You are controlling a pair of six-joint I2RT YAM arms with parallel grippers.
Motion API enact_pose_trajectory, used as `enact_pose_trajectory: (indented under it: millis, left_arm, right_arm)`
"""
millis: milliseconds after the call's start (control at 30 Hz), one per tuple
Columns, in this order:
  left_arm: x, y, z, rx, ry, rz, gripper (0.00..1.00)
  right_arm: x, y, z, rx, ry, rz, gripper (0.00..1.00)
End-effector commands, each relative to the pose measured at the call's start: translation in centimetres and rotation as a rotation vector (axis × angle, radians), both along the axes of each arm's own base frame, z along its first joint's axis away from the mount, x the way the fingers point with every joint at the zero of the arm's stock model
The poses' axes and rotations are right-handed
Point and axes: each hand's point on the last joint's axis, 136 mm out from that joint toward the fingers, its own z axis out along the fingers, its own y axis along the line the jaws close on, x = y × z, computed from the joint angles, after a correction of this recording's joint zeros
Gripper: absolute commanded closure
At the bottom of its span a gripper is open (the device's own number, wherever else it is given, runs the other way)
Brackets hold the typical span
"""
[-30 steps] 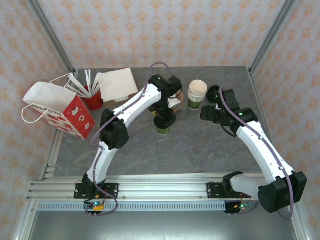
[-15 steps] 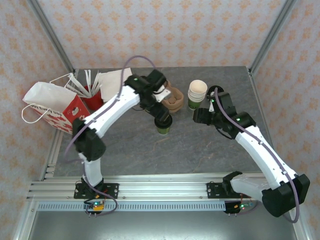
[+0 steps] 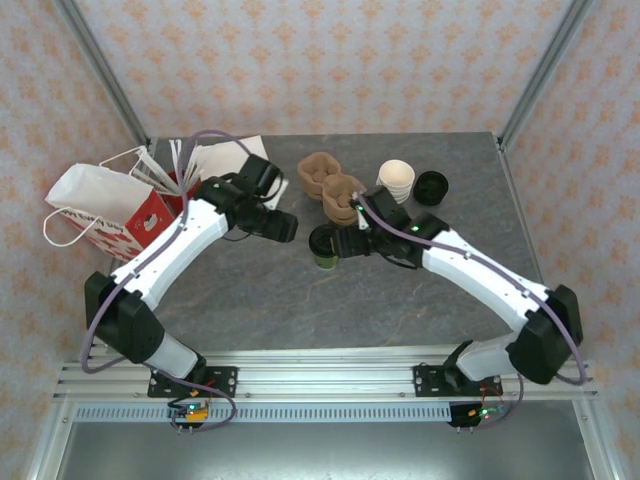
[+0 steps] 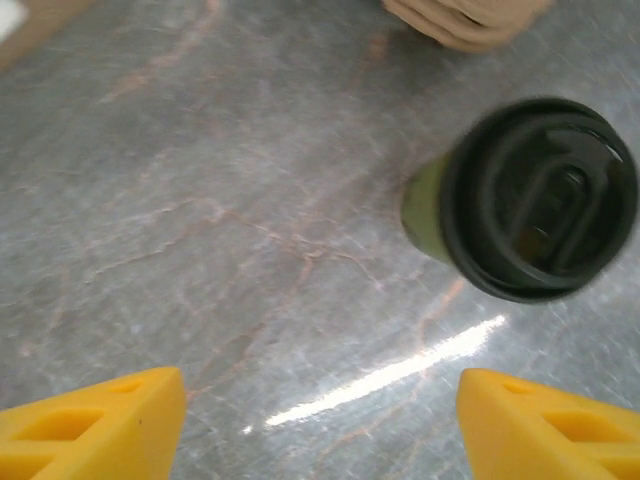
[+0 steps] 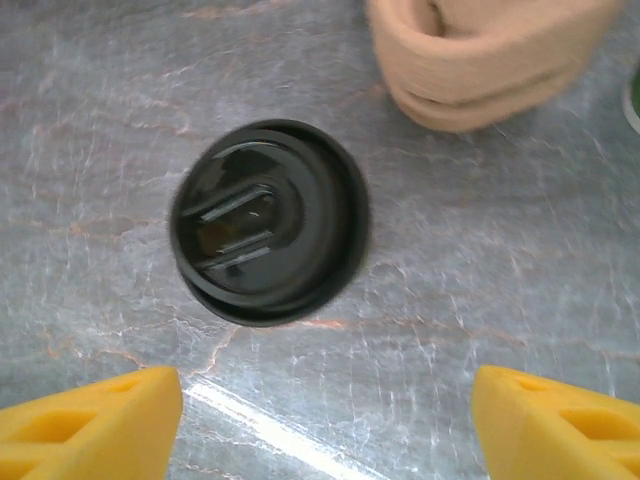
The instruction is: Pack the takeout coffee
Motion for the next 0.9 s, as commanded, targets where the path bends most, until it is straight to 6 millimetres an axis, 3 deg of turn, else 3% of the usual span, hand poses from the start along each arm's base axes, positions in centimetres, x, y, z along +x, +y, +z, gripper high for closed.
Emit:
enact_pose_trajectory:
  millis: [0, 167, 267, 433, 867]
  left_arm:
    - [1.2, 2.4, 2.5, -0.028, -0.114, 0.123, 0.27]
    - [0.9, 4.3, 2.8, -0.035, -0.130, 0.179, 0.26]
    - [0.7, 4.8, 2.8, -0.037, -0.129, 0.185, 0.26]
    - [0.6, 5.2, 2.6, -0.028, -0.123, 0.182, 0.25]
    - [0.6, 5.3, 2.0, -0.022, -0.109, 0.172, 0.26]
  right_arm:
    - [0.9, 0.5, -0.2, -0.145, -0.041, 0.116, 0.22]
    - [2.3, 1.0, -1.4, -0.299, -0.033, 0.244, 0.21]
    - [2.3, 2.3, -1.7, -0.281, -0.015, 0.306, 0.20]
    - [3.0, 3.7, -2.5, -0.277, 0.021, 0.342, 0.19]
    - [3.3, 4.6, -4.6, -0.334, 0.063, 0.365, 0.23]
